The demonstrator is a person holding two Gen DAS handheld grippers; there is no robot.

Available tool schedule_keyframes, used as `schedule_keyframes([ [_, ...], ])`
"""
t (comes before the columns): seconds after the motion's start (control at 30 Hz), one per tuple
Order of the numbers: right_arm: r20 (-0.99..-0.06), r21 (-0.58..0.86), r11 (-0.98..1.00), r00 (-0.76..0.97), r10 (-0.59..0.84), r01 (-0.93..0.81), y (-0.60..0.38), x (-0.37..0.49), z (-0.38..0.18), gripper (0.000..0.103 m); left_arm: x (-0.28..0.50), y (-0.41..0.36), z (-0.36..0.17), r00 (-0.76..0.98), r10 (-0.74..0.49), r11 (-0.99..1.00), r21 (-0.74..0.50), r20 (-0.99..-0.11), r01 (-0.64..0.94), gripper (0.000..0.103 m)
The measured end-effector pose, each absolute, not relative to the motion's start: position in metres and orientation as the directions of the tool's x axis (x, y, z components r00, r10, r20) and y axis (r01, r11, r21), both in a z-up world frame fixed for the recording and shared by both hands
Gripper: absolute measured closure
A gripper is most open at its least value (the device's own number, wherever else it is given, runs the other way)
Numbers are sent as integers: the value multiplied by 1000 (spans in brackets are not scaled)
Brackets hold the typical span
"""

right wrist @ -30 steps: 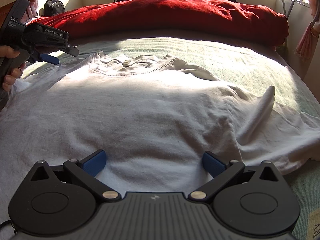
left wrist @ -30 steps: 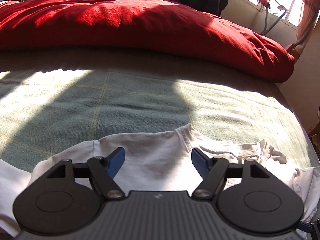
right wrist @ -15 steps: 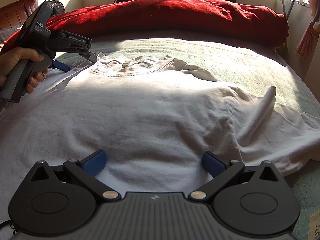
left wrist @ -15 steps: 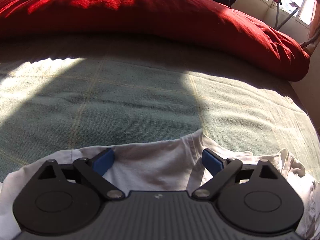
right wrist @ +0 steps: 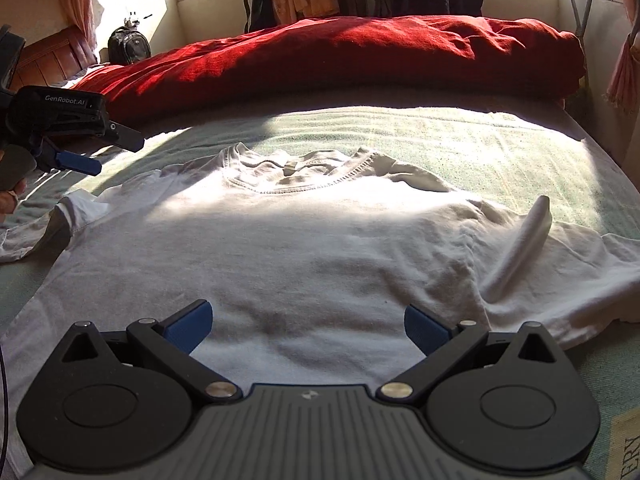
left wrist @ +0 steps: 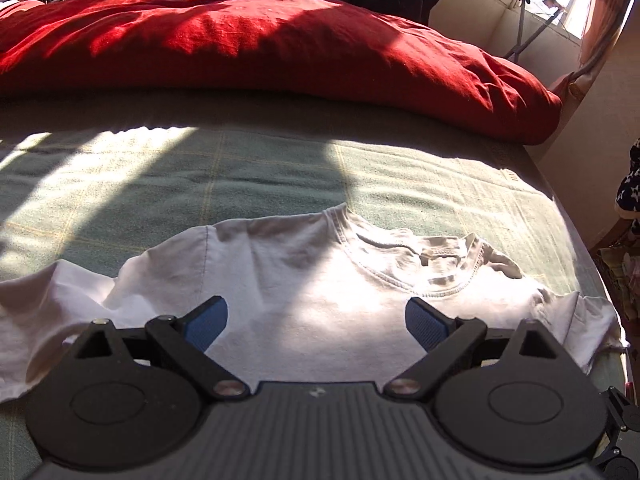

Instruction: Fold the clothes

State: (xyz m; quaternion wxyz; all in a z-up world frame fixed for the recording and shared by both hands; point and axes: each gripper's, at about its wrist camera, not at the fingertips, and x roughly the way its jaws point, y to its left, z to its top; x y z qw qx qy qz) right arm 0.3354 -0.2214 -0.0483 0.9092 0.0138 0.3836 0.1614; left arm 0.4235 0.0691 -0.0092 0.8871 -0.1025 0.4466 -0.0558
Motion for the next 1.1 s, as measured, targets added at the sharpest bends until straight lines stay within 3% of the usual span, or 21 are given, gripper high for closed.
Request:
schedule_keyframes([
  [0.1, -685, 147, 931, 645, 338, -333, -207, 318, -41, 0, 400, 76, -28, 585, -202, 967, -255, -785, -7, 8],
  [0.33, -761, 151, 908, 540, 360, -391, -177, 282, -72, 0, 338, 86, -85, 608, -162, 978, -208, -778, -5, 8],
  [0.5, -735, 30, 898, 599, 318, -440, -161, 266, -91, 0, 282, 85, -86, 634, -165, 981, -190, -756, 28, 7],
  [0.57, -731, 55, 901, 598, 330, -430, -165, 269, -91, 0, 269, 86, -84, 622, -176, 979, -199, -763, 33, 7],
  [0.77, -720, 62, 898, 604, 343, -436, -168, 267, -92, 0, 263, 112, -68, 618, -206, 955, -294, -759, -43, 7],
  [1.1, -716, 59, 897, 607, 343, -438, -167, 269, -92, 0, 292, 227, -72, 718, -153, 816, -497, -679, -296, 8],
])
